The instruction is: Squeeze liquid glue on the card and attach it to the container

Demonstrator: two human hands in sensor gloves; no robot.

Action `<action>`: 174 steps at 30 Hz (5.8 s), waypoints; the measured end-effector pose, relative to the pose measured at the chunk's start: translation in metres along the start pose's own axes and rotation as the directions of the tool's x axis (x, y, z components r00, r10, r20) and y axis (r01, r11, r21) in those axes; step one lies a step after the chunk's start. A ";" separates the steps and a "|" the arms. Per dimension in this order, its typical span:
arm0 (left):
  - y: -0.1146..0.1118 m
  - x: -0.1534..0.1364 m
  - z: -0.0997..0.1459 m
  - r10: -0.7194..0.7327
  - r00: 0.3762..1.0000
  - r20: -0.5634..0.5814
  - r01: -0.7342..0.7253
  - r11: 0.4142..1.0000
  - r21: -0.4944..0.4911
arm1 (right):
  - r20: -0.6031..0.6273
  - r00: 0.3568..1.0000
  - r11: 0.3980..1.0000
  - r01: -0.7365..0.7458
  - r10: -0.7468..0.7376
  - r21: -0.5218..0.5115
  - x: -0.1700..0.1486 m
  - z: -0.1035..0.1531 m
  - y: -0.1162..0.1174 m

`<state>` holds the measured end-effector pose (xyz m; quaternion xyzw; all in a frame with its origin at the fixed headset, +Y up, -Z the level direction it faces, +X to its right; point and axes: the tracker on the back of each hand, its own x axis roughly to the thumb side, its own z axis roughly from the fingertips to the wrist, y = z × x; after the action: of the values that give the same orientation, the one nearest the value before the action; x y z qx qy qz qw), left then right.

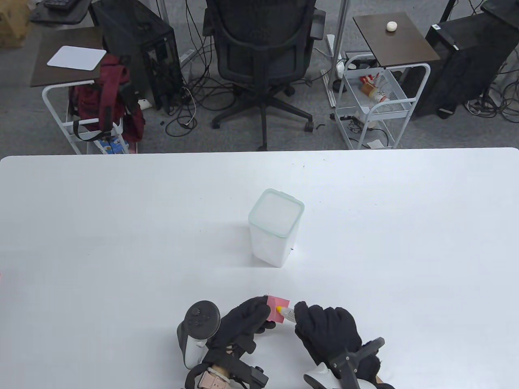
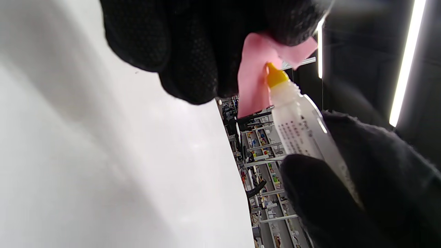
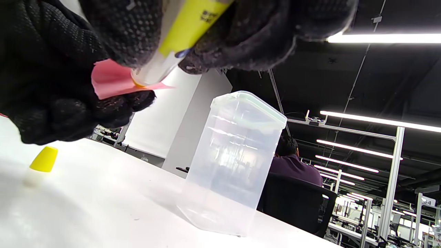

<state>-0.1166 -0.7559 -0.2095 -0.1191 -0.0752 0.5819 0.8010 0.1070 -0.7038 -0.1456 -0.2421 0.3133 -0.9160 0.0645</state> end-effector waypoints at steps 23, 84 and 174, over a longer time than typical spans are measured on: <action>-0.003 -0.001 -0.001 -0.002 1.000 -0.004 0.002 1.000 -0.018 | 0.006 0.998 0.997 -0.055 0.055 -0.049 0.003 0.001 -0.004; -0.004 -0.005 -0.002 -0.009 1.000 -0.020 0.009 1.000 -0.005 | 0.025 0.996 0.996 -0.084 0.085 -0.019 0.004 0.003 0.003; 0.032 -0.013 0.006 0.092 0.996 0.003 -0.092 0.983 0.160 | -0.628 0.299 0.554 0.791 -0.719 -0.258 -0.130 0.043 0.071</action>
<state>-0.1512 -0.7580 -0.2123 -0.0592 -0.0208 0.6221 0.7804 0.2395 -0.7488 -0.2112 -0.0081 0.1155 -0.8703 -0.4788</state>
